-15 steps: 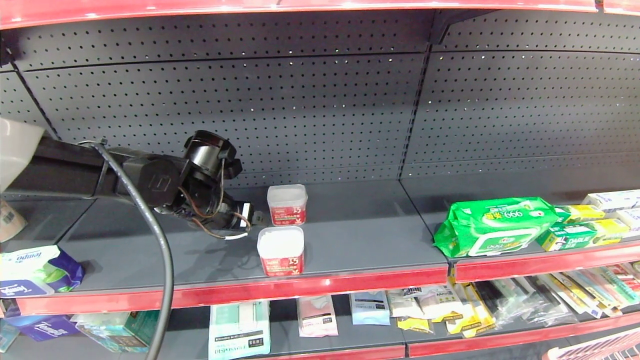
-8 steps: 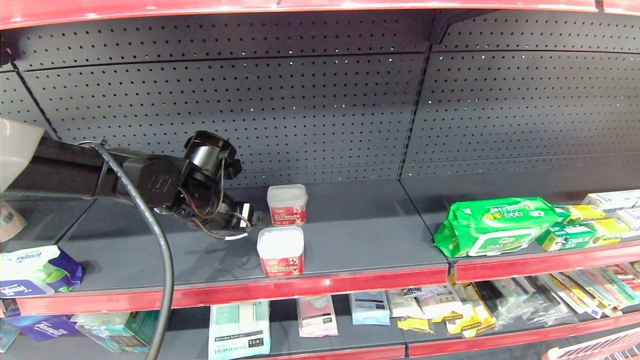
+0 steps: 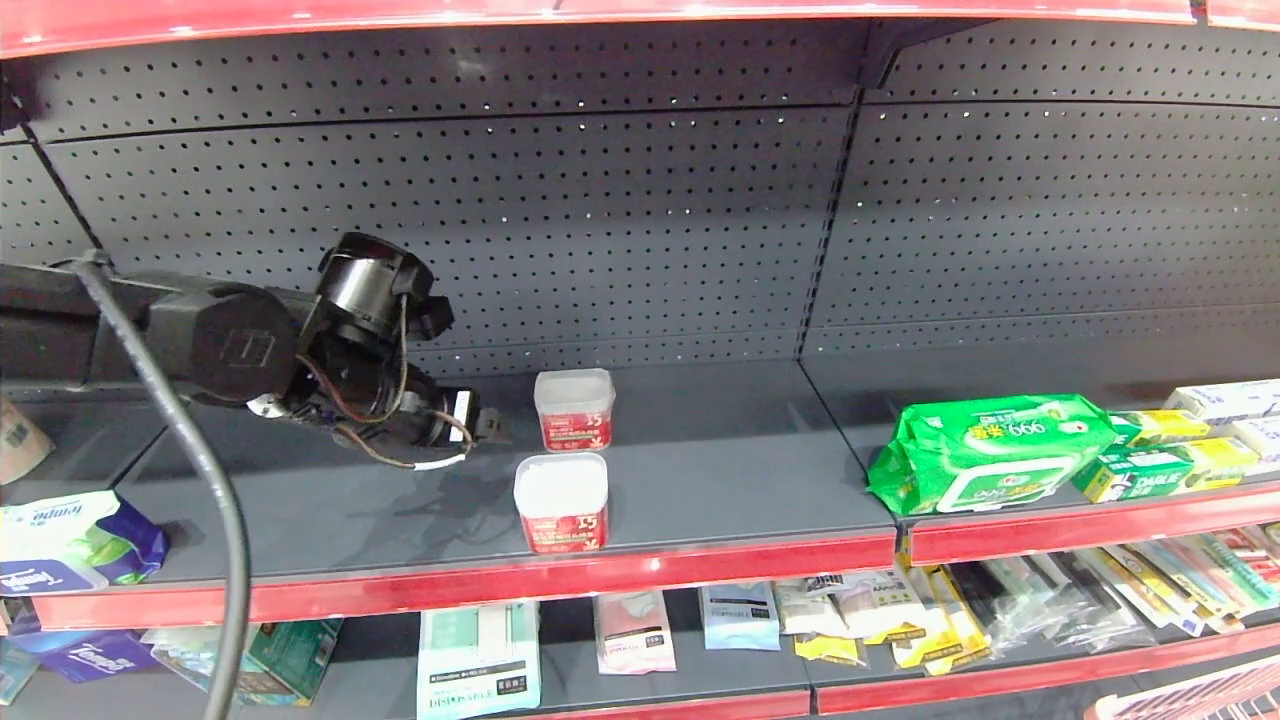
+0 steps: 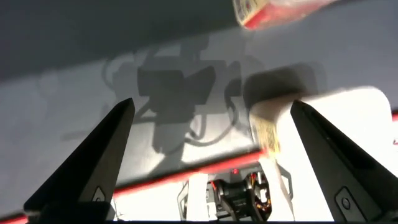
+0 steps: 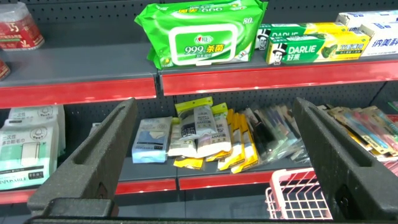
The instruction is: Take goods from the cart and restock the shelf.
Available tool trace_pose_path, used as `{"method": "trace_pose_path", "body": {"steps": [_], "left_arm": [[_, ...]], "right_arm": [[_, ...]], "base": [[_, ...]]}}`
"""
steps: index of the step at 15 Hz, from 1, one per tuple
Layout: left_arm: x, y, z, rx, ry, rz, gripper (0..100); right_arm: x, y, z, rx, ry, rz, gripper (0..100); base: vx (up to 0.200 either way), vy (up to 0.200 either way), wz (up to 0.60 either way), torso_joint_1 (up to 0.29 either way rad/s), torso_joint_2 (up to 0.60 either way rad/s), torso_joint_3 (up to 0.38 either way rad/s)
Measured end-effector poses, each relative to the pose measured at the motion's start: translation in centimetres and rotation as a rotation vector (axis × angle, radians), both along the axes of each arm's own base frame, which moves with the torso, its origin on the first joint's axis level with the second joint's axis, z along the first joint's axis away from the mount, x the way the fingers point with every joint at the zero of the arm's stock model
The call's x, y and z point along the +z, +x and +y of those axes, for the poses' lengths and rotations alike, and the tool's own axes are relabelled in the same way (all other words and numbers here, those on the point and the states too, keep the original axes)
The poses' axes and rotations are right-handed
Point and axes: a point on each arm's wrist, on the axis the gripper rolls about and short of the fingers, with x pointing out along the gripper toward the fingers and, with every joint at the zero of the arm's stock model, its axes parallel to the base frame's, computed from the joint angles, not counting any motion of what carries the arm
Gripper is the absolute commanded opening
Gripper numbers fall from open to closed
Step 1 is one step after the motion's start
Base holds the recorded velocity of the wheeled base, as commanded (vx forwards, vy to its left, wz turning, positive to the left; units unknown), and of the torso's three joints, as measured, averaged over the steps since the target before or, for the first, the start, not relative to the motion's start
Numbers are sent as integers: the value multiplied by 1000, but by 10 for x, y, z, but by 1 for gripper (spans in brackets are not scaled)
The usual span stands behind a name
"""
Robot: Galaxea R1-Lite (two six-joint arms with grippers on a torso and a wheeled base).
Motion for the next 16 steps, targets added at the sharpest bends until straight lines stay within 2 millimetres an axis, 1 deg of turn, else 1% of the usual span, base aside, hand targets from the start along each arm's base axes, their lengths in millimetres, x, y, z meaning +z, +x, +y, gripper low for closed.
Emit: {"method": "trace_pose_path", "body": {"steps": [2, 4, 8, 11, 13, 14, 15, 16], "left_arm": [[5, -22, 8, -25, 21, 0, 100], [12, -50, 18, -54, 38, -15, 100], [37, -120, 41, -84, 14, -124, 100], [55, -190, 63, -121, -9, -294, 100], [55, -244, 81, -140, -14, -428, 100], [49, -270, 90, -140, -11, -485, 100], [39, -298, 100, -125, 3, -541, 100], [25, -321, 108, -102, 26, -584, 100]], "right_arm": [[0, 0, 0, 0, 1, 0, 100], [0, 0, 0, 0, 0, 0, 100], [0, 0, 0, 0, 3, 0, 100], [0, 0, 0, 0, 7, 2, 100], [-1, 0, 0, -1, 7, 2, 100], [-1, 0, 0, -2, 7, 2, 100], [-1, 0, 0, -2, 7, 2, 100], [-1, 0, 0, -2, 6, 3, 100]], "base": [[0, 0, 0, 0, 0, 0], [0, 0, 0, 0, 0, 0], [0, 0, 0, 0, 0, 0], [0, 0, 0, 0, 0, 0], [0, 0, 0, 0, 0, 0], [0, 0, 0, 0, 0, 0], [0, 0, 0, 0, 0, 0], [0, 0, 0, 0, 0, 0]]}}
